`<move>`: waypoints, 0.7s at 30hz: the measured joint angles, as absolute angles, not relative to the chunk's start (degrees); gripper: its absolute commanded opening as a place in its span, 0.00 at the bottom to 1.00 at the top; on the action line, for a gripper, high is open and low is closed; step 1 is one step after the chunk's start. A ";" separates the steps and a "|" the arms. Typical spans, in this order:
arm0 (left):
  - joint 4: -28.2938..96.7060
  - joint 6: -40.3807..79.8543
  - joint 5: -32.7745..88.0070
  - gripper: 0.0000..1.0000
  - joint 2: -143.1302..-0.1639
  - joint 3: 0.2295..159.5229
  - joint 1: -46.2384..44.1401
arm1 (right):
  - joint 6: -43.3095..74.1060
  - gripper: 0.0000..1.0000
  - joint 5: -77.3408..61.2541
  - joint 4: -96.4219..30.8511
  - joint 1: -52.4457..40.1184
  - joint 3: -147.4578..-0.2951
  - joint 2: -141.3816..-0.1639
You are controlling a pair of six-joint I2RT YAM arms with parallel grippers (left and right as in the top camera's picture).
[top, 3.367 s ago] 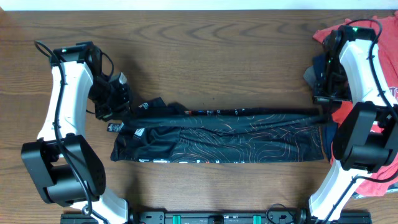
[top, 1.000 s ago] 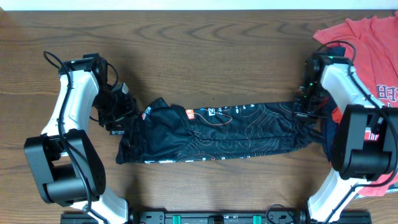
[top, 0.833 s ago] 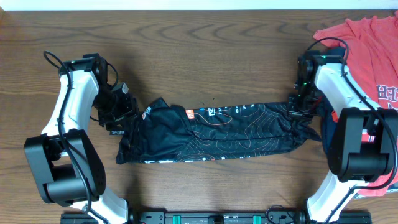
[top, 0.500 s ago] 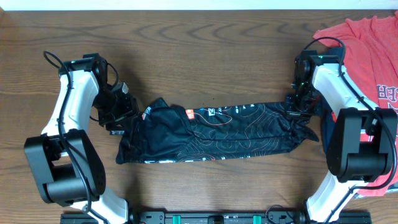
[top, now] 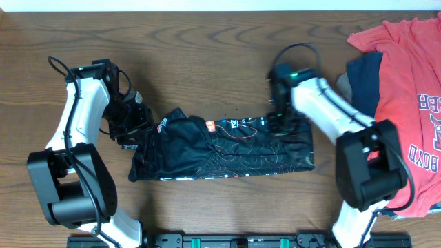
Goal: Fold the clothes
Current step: 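Grasp the shirt's right end with the right gripper and fold leftward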
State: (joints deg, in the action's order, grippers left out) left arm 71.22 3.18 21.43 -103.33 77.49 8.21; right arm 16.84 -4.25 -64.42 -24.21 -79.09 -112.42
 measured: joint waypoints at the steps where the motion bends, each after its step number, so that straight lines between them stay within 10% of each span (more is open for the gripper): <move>1: 71.22 3.18 21.43 0.57 -103.33 77.49 8.21 | 18.15 0.01 -4.51 -63.66 -26.17 -79.09 -112.42; 12: 71.09 3.18 21.43 0.57 -103.33 77.49 8.21 | 24.91 0.01 -8.19 -53.19 -35.86 -79.11 -112.42; 17: 71.07 3.18 21.41 0.57 -103.33 77.49 8.21 | 21.69 0.43 -14.20 -47.24 -38.13 -79.13 -112.42; 21: 71.09 3.18 21.43 0.58 -103.33 77.49 8.21 | 15.38 0.42 -19.68 -46.11 -40.14 -79.15 -112.42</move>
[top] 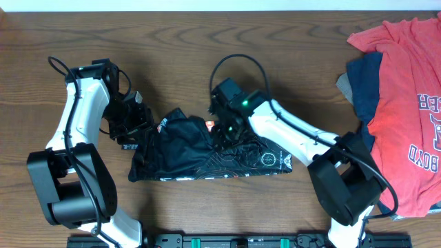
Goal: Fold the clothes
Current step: 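Grasp the shirt's right end with the right gripper and fold leftward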
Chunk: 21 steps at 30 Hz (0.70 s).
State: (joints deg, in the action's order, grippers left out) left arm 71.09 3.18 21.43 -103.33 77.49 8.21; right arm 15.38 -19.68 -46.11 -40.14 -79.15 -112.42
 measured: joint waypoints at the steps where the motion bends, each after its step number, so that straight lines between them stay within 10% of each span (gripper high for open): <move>1: 71.11 3.18 21.43 0.58 -103.33 77.49 8.21 | 14.63 0.41 -19.88 -46.22 -40.60 -79.15 -112.42; 21: 71.09 3.18 21.41 0.58 -103.33 77.52 8.21 | 26.04 0.49 2.44 -56.64 -35.68 -77.14 -107.81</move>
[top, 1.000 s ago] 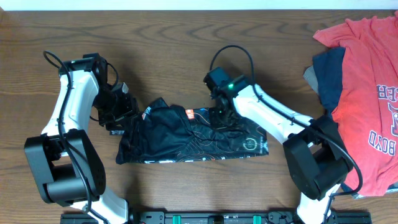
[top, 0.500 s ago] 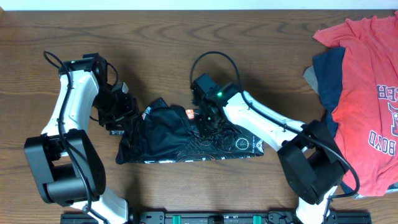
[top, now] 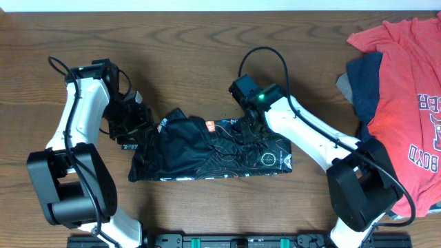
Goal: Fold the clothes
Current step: 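Grasp the shirt's right end with the right gripper and fold leftward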
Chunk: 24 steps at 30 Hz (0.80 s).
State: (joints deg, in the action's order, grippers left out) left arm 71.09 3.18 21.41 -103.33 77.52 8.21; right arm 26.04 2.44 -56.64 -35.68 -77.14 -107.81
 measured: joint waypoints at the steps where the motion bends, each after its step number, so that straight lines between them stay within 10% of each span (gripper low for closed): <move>1: 71.07 3.18 21.41 0.58 -103.33 77.52 8.21 | 26.02 0.49 2.24 -56.05 -35.68 -76.53 -107.90; 11: 71.07 3.18 21.41 0.58 -103.33 77.52 8.21 | 26.00 0.47 0.16 -50.81 -36.01 -70.85 -108.51; 18: 71.09 3.18 21.43 0.58 -103.33 77.52 8.21 | 23.92 0.04 -3.64 -47.72 -36.18 -68.93 -108.51; 24: 71.09 3.18 21.41 0.58 -103.33 77.52 8.21 | 16.97 0.02 -12.43 -46.24 -38.61 -68.93 -108.51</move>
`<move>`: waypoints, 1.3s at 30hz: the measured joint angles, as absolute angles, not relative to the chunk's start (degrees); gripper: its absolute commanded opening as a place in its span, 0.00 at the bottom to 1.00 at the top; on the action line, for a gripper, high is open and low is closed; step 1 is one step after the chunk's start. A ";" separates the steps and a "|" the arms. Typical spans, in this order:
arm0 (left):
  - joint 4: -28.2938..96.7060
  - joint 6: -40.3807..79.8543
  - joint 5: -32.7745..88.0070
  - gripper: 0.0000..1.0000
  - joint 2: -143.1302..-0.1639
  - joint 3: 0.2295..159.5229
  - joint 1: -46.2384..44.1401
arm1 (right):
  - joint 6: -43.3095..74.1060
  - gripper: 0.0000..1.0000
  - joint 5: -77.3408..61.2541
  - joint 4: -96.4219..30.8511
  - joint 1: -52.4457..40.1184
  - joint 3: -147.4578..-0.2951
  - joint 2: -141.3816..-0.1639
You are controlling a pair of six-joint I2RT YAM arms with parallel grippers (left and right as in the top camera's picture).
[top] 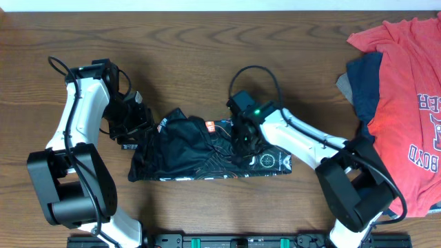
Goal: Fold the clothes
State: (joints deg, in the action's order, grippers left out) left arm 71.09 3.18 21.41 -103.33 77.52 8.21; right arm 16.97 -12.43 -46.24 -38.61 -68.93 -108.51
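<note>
A black garment with a thin line print (200,151) lies crumpled in a strip at the table's middle, its right end folded in to about x 420. My left gripper (140,127) rests at the garment's upper left edge; its fingers are too dark to read. My right gripper (245,140) points down onto the garment right of its middle, touching the cloth. Its jaws are hidden under the wrist.
A pile of clothes lies at the right edge: a red T-shirt with white lettering (403,103) over a navy piece (364,79). A black rail (241,242) runs along the table's front edge.
My right gripper has moved slightly left and toward the front, from the garment's upper edge onto its middle. The garment's outline and the left arm are unchanged.
My right gripper was first at the garment's upper right, the cloth reaching to about x 455. Then it stood near the garment's middle with the right end folded over. It then drew back right, and now presses on the folded part. The left gripper stayed put.
</note>
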 measured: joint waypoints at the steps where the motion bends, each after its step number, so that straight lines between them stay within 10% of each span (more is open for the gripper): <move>1: 71.09 3.20 21.41 0.58 -103.33 77.52 8.21 | 15.42 0.04 -14.33 -45.93 -39.22 -68.93 -108.51; 6: 71.09 3.18 21.41 0.58 -103.35 77.52 8.21 | 8.03 0.33 -23.11 -44.66 -42.98 -68.90 -108.51; 15: 71.11 3.18 21.41 0.58 -103.33 77.52 8.21 | 11.81 0.39 -15.88 -45.67 -42.94 -69.54 -108.18; 35: 71.09 3.18 21.41 0.58 -103.33 77.52 8.21 | 19.09 0.40 -3.62 -44.77 -36.97 -70.87 -107.46; 39: 71.09 3.18 21.41 0.58 -103.35 77.52 8.21 | 19.57 0.11 -3.64 -43.24 -36.97 -70.87 -110.32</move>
